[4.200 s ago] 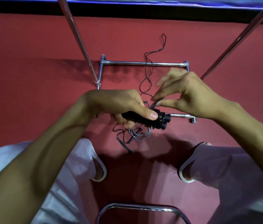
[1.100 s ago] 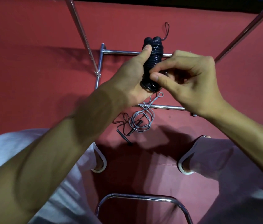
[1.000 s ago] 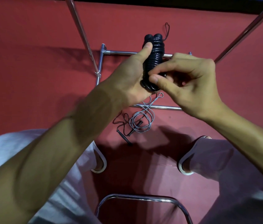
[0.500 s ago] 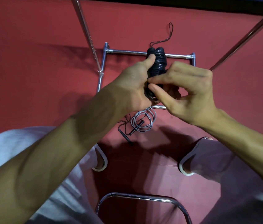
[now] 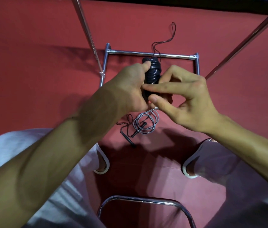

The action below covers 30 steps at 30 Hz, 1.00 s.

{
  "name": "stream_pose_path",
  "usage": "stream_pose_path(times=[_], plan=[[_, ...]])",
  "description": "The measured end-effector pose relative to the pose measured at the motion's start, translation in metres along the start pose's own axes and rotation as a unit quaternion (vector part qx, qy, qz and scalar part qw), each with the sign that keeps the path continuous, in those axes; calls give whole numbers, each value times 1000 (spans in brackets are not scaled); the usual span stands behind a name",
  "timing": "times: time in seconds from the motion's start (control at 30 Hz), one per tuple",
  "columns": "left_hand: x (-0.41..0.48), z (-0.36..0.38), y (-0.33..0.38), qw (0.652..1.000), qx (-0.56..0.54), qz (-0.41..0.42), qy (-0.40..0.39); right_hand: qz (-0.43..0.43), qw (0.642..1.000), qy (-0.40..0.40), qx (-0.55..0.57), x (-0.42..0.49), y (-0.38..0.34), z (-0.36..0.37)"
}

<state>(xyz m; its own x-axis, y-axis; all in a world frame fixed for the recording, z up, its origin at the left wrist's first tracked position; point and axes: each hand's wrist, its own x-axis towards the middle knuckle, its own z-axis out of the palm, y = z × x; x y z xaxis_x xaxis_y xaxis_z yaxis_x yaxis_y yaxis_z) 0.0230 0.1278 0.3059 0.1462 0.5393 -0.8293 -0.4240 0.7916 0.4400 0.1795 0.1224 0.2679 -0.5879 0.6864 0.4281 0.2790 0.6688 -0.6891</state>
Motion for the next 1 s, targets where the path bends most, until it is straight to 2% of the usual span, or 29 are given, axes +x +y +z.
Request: stream_pose_path(times=[0.1, 0.23, 0.57, 0.77, 1.0], plan=[[2, 2, 0, 1000, 8, 6, 15, 58, 996, 6, 67, 0, -3, 1], [4, 1, 1, 999, 28, 9, 23, 94, 988, 27, 116, 1, -5, 1], [3, -4, 3, 1000, -3, 18, 3, 81, 992, 5, 95, 2, -7, 4], [6, -5, 3, 999, -25, 11, 16, -4, 1000, 4, -14, 2, -3, 5], [5, -5, 2, 998, -64, -11, -3, -117, 984, -30, -134, -1, 6, 5]])
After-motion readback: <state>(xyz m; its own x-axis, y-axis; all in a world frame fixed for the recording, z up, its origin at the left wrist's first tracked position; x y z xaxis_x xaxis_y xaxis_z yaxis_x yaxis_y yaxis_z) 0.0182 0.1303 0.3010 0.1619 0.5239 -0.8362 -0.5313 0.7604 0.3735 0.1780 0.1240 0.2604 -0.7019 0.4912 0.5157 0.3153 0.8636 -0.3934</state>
